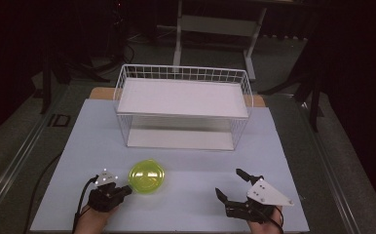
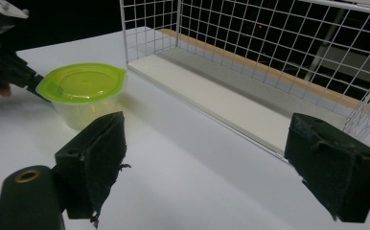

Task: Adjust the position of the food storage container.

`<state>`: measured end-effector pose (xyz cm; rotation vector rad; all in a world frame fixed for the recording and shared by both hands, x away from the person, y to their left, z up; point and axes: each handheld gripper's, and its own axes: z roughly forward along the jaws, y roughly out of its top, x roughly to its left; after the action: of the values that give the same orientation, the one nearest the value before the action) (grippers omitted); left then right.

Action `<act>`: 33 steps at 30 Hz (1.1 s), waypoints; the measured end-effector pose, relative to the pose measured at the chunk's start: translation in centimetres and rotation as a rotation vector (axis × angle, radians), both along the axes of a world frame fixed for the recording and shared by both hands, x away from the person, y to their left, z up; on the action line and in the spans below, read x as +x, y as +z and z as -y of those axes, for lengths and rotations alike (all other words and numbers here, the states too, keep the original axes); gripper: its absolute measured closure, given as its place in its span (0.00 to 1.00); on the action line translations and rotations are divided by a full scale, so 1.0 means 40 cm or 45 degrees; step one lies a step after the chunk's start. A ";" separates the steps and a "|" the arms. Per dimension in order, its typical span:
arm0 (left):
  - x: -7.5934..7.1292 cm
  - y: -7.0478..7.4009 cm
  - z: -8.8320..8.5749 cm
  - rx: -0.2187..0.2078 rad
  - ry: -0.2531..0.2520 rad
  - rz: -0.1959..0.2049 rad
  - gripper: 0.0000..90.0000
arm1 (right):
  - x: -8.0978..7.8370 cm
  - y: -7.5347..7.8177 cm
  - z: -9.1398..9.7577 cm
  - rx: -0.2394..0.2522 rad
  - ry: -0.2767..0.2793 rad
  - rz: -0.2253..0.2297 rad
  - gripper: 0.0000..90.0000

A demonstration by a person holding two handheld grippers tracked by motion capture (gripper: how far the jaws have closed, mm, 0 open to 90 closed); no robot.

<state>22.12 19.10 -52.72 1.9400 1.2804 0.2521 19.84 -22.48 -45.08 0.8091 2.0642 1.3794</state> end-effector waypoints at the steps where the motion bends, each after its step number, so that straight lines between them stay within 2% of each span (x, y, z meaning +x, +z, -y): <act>1: 0.007 -0.001 0.001 0.001 0.005 -0.001 1.00 | -0.001 0.000 -0.001 -0.004 0.001 0.002 0.16; 3: 0.011 -0.002 0.003 -0.003 0.006 -0.003 1.00 | -0.002 0.000 -0.001 -0.004 0.001 0.001 0.16; 5: 0.033 -0.003 0.017 0.004 -0.005 0.009 1.00 | -0.002 -0.002 0.001 0.001 -0.003 -0.005 0.16; 10: 0.076 -0.004 0.033 -0.020 0.007 0.016 1.00 | -0.001 -0.004 0.003 0.005 -0.005 -0.016 0.16; 19: 0.122 -0.002 0.095 -0.016 -0.067 0.016 1.00 | -0.002 -0.006 0.002 -0.002 0.005 -0.021 0.16; 26: 0.133 -0.007 0.146 -0.033 -0.127 -0.007 1.00 | -0.003 -0.005 0.006 0.001 0.005 -0.021 0.16; 33: 0.141 -0.016 0.140 -0.082 -0.045 -0.034 1.00 | -0.002 -0.005 0.010 0.008 0.005 -0.025 0.16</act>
<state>27.77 13.49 -53.34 1.9152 1.2553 0.1657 19.76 -22.87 -45.30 0.8248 2.0784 1.3854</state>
